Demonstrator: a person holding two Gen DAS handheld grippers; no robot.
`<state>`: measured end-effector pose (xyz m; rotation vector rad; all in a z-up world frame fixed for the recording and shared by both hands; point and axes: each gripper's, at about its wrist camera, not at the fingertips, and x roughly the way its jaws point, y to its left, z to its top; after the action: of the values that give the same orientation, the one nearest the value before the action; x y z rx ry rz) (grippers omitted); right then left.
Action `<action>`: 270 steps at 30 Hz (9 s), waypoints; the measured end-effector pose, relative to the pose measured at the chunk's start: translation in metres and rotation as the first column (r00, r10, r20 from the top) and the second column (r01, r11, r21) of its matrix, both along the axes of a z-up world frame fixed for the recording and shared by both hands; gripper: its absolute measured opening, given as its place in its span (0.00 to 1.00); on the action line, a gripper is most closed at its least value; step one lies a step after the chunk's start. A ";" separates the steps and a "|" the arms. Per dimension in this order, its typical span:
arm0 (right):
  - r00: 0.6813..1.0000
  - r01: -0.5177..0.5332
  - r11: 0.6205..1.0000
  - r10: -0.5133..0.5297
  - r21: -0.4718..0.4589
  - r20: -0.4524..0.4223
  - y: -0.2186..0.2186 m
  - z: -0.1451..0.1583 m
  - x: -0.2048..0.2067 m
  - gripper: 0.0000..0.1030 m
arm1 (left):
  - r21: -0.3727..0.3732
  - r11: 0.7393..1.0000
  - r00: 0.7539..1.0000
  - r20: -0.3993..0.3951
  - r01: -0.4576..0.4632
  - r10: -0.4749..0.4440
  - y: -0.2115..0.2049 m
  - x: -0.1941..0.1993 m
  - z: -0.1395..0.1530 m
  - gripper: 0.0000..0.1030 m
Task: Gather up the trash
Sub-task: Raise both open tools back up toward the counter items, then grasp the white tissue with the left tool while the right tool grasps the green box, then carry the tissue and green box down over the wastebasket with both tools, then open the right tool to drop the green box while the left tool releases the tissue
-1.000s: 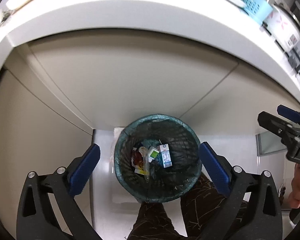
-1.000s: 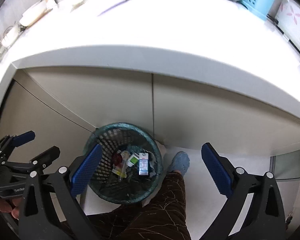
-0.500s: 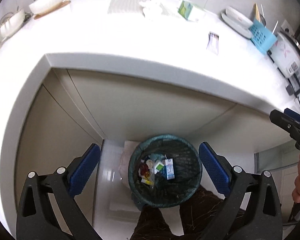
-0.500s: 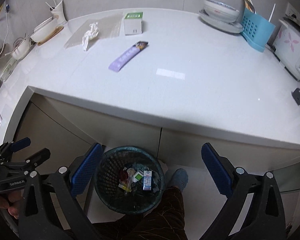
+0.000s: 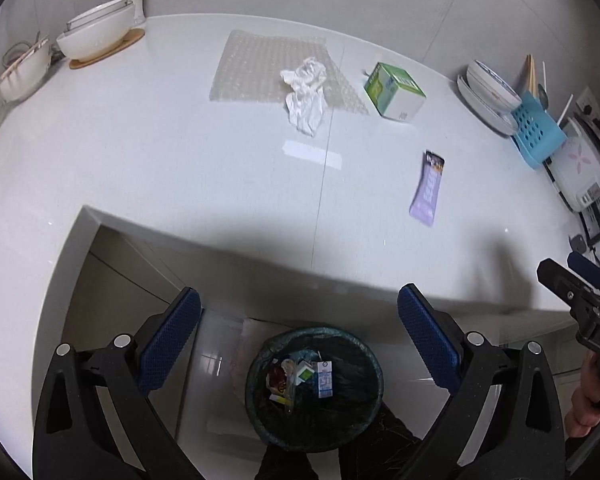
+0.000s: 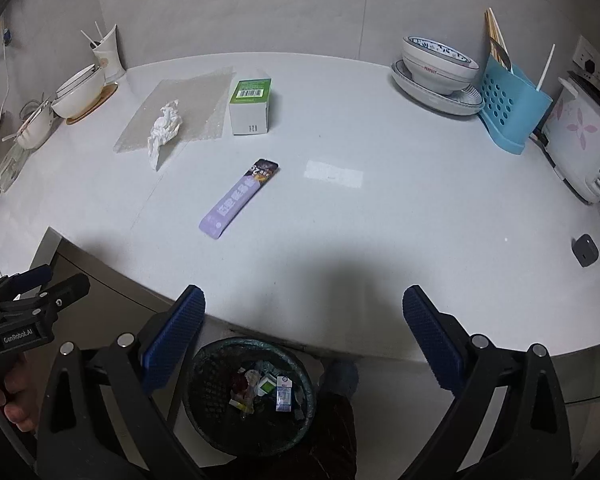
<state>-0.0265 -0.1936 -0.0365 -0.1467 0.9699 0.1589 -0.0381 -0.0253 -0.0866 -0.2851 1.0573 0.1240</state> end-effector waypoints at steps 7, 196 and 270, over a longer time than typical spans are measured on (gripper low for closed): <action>1.000 -0.026 1.000 0.026 0.005 0.008 0.007 0.010 0.029 0.92 | 0.027 0.999 1.000 0.004 -0.026 0.026 0.013 0.043 0.017 0.94; 0.981 -0.161 0.985 0.166 0.056 -0.103 0.041 -0.037 -0.094 0.43 | -0.080 0.993 0.989 -0.119 0.084 -0.093 -0.026 -0.082 -0.028 0.04; 0.980 0.007 1.000 -0.007 -0.004 -0.197 -0.024 -0.147 -0.089 0.92 | -0.037 0.957 0.924 -0.251 0.287 -0.287 -0.113 -0.055 -0.164 0.05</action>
<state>-0.1158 -0.2174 -0.1838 -0.1319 1.1678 0.1678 -0.0928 -0.1387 -0.2504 -0.1121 1.3434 -0.1068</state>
